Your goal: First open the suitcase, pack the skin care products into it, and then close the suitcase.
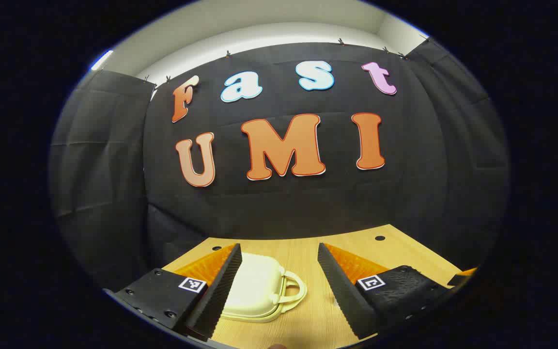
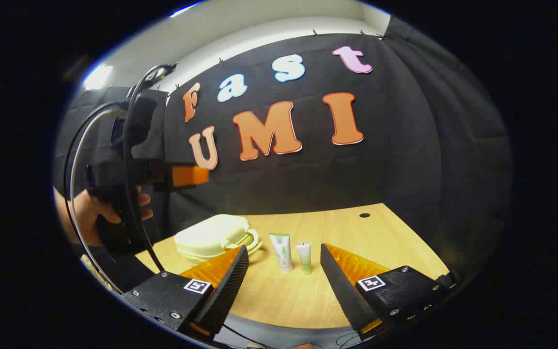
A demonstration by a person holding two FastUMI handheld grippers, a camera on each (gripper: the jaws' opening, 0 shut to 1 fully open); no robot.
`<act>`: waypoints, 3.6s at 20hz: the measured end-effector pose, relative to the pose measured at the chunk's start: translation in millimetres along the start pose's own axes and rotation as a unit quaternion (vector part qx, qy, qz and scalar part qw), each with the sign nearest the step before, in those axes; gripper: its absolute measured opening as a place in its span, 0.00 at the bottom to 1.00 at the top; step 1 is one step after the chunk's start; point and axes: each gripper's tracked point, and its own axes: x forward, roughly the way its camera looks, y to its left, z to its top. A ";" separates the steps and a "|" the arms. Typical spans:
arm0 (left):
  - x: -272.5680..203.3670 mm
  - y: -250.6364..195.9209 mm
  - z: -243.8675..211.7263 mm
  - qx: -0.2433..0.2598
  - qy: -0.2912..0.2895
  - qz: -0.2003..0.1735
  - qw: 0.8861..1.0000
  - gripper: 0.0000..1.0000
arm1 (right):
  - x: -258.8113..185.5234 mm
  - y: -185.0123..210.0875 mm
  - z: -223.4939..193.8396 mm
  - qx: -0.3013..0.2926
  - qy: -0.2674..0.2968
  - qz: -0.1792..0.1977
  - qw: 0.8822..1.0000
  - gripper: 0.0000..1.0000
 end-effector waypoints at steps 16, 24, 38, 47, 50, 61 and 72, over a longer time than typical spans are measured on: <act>104.1 61.4 28.9 -0.030 -0.035 -0.095 0.994 0.98 | 48.0 12.3 -61.8 0.041 0.050 -0.138 0.988 0.95; 117.9 55.2 43.1 -0.023 -0.054 -0.111 0.992 1.00 | 17.2 49.0 -110.0 0.056 0.098 -0.122 0.986 0.95; 81.6 42.6 47.3 -0.005 -0.063 -0.102 0.993 1.00 | 2.7 23.8 -108.7 -0.028 0.100 -0.124 0.987 0.95; 56.1 -12.0 50.0 0.018 -0.059 -0.123 0.991 1.00 | -38.9 -45.6 -105.3 -0.135 0.088 -0.166 0.973 0.96; 47.5 -21.2 53.8 0.021 -0.066 -0.119 0.990 1.00 | -41.1 -98.7 -58.0 -0.184 0.052 -0.204 0.960 0.95; 30.4 -9.9 49.2 -0.008 -0.072 -0.108 0.992 1.00 | 21.3 -30.4 31.7 -0.165 -0.004 -0.106 0.981 0.95; 45.1 16.6 12.5 0.008 -0.066 -0.118 0.991 1.00 | 80.4 -11.4 48.8 -0.163 0.000 -0.109 0.981 0.96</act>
